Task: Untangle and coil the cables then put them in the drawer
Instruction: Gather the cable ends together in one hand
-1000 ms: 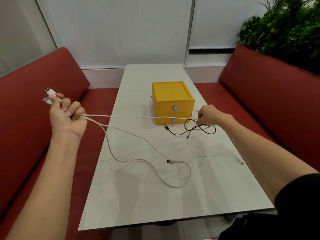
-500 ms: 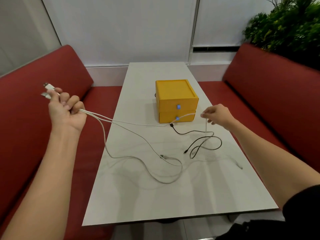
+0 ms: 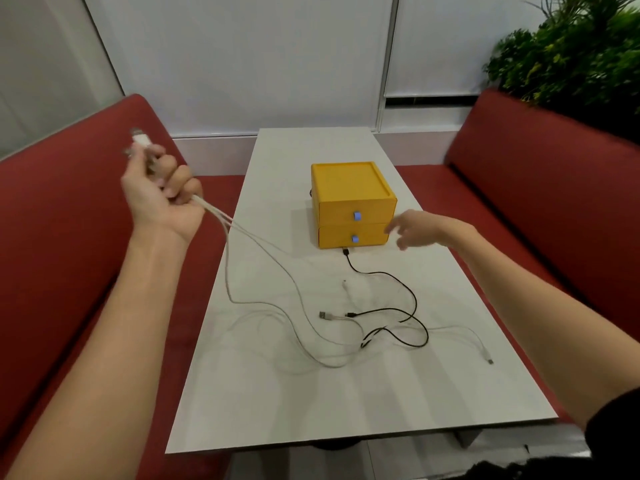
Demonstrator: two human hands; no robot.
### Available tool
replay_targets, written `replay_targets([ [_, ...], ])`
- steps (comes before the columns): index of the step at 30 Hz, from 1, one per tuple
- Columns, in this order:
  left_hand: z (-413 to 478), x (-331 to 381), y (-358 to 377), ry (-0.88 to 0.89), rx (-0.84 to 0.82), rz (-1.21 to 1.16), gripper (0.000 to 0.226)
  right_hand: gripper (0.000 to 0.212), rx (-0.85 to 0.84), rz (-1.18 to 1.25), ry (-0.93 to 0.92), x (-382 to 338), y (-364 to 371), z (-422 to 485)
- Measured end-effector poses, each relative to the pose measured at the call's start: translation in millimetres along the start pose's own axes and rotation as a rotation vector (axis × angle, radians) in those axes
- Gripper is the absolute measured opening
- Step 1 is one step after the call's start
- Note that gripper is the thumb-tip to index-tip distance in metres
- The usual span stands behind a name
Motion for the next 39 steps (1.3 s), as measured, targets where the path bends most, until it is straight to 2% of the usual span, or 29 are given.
replay_targets([
  [2,-3.2,-23.7,26.8,-0.070,-0.077,0.054,0.037,0.056,0.068,0.200,-0.217,-56.2,-7.0,-7.8],
  [3,-5.4,-36.8,39.7,-0.105,-0.114,0.073,0.037,0.063,0.064,0.341,-0.329,-87.6,-8.5,-15.2],
  [5,-11.0,-62.8,62.9,-0.161,-0.167,0.103,0.038,0.069,0.025,0.454,-0.507,-145.7,-7.9,-31.0],
  [6,-14.0,-73.9,71.9,-0.181,-0.178,0.120,0.038,0.057,-0.007,0.459,-0.586,-170.4,-3.2,-38.0],
  [8,-18.3,-86.5,82.8,-0.187,-0.175,0.166,0.038,0.010,-0.011,0.488,-0.649,-196.6,8.7,-38.3],
  [12,-11.2,-60.4,66.5,-0.131,-0.119,0.162,0.039,0.021,-0.011,0.539,-0.652,-185.6,23.2,-35.8],
  [15,1.9,-14.9,22.9,-0.050,-0.001,0.081,0.040,0.024,0.003,0.388,-0.588,-147.0,24.7,-37.3],
  [19,1.7,4.1,-25.4,-0.020,0.145,0.027,0.046,0.024,0.040,-0.068,-0.516,-106.6,30.3,-25.2],
  [22,-1.2,1.3,-33.1,-0.003,0.159,0.026,0.047,0.020,0.111,-0.347,-0.384,-87.5,36.8,-15.9],
  [24,-0.8,9.8,-32.6,0.022,0.135,0.008,0.049,0.014,0.121,-0.385,-0.334,-71.2,41.4,-9.8],
  [29,-0.6,32.8,-39.6,0.057,0.113,-0.011,0.049,0.012,0.165,-0.105,-0.253,-22.6,33.6,-10.1],
  [32,-2.2,21.6,-44.5,0.020,0.147,0.050,0.045,0.021,0.216,0.226,-0.079,-0.2,29.0,-7.0],
  [39,-8.4,-23.3,-76.9,-0.128,0.249,0.291,0.040,0.020,0.312,0.853,-0.012,20.7,25.6,-9.4],
])
Point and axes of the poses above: each hand's wrist, its own z-axis towards the middle knuckle, its own y-axis out of the palm, x = y × z, the point moved 6 cm from there along z, towards the middle knuckle, and after that the axes turned 6 degrees about -y, right-handed, at the moved point
